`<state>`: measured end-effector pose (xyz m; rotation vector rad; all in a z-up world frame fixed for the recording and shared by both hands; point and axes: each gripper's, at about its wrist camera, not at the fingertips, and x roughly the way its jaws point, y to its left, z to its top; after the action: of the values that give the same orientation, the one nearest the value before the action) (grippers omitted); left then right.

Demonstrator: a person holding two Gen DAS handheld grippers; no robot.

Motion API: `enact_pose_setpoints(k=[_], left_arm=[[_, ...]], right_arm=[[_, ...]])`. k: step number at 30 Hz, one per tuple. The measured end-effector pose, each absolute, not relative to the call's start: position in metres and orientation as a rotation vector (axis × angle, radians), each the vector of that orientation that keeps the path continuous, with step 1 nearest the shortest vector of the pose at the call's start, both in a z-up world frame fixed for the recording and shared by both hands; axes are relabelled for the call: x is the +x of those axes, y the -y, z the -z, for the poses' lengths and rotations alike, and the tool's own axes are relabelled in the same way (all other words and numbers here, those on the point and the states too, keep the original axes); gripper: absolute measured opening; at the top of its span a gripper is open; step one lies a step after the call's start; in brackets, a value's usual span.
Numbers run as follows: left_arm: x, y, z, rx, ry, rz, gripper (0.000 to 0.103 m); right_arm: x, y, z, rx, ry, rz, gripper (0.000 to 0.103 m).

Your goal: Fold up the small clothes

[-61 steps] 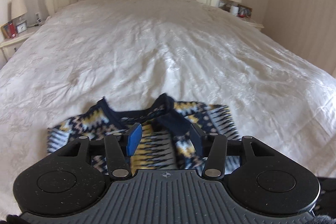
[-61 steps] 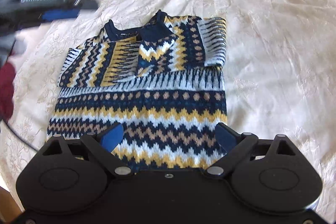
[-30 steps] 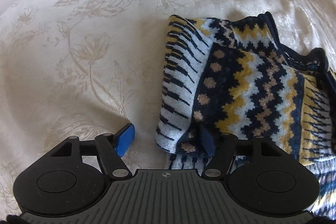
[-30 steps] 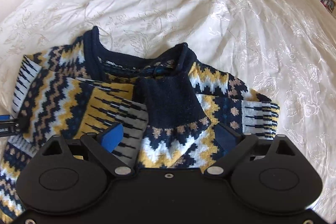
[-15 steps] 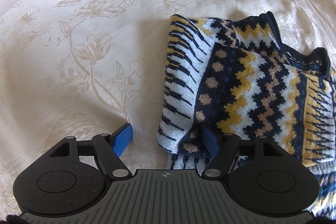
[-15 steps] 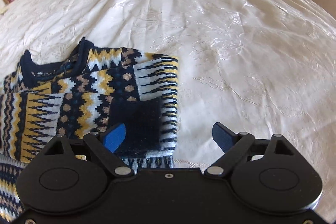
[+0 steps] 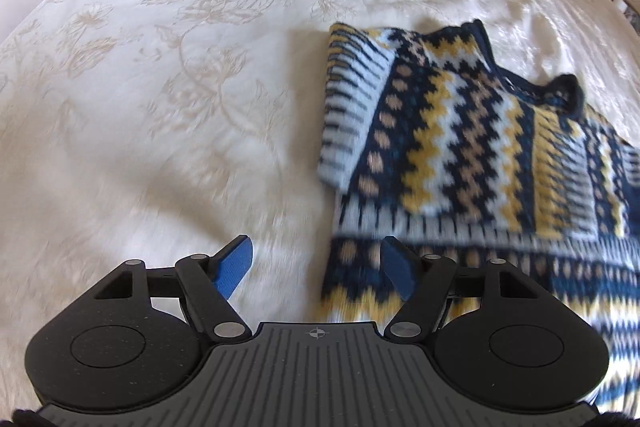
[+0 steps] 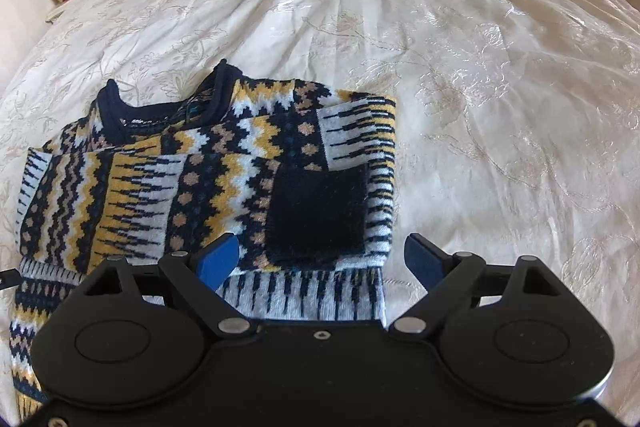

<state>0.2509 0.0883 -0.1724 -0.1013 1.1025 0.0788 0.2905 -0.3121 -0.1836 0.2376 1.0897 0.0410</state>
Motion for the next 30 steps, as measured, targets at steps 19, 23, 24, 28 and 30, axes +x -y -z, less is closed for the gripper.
enact_pose_setpoints(k=[19,23,24,28,30], left_arm=[[0.115,-0.059,0.174,-0.053,-1.212,0.031,0.069],[0.105,-0.050,0.185,-0.009,-1.247,0.049,0.070],[0.104,-0.048,0.187,0.004,-1.250,0.052,0.070],[0.106,-0.045,0.193,0.024,-1.262,0.048,0.070],[0.107,-0.045,0.195,0.027,-1.270,0.047,0.070]], right_arm=[[0.148,0.302,0.189,0.263,-1.216,-0.099,0.091],[0.127,0.299,0.199,0.267,-1.273,-0.086,0.092],[0.124,0.299,0.202,0.266,-1.289,-0.083,0.092],[0.111,0.291,0.219,0.242,-1.344,-0.071,0.096],[0.107,0.289,0.224,0.235,-1.354,-0.066,0.097]])
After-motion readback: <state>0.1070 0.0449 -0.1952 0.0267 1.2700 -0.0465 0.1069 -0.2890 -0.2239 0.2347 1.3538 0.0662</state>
